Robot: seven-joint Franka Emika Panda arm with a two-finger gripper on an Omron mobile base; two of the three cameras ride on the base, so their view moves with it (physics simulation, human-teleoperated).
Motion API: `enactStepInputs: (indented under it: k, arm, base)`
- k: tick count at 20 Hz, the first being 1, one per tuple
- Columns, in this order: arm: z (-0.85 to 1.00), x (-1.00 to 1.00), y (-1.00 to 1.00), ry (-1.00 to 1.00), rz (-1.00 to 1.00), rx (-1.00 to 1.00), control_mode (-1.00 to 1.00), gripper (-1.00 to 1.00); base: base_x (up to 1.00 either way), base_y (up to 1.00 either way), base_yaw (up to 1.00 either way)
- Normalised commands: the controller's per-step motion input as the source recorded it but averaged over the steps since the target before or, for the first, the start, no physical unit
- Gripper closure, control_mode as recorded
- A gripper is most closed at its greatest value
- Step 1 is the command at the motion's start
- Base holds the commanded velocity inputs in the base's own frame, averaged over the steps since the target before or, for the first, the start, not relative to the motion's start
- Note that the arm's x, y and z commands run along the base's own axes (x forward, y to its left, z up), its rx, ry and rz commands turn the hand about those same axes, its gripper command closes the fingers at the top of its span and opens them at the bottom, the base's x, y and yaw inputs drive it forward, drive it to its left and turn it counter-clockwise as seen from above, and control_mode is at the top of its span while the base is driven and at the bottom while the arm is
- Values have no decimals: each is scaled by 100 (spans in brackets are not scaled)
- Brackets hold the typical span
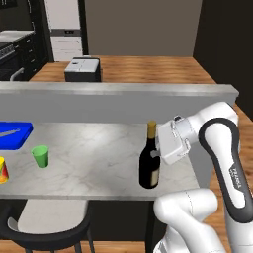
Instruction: Place the drinks on the dining counter in a tight cluster.
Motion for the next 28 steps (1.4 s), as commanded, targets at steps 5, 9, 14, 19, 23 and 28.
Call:
enactStepInputs:
  k: [5,9,14,19,23,28]
  arm:
    - [0,49,35,8,-1,0,-100,100]
    - [0,64,52,13,-2,-2,-100,100]
    - [-8,86,46,3,0,0,-100,100]
    - [-38,73,8,-11,0,0,-100,100]
    - [-42,65,0,-22,-1,0,-100,100]
    - [-31,58,0,-25,-2,2,-100,100]
  base:
    - [0,0,0]
    - [0,0,0]
    - [0,0,0]
    - [0,0,0]
    - [0,0,0]
    - [0,0,0]
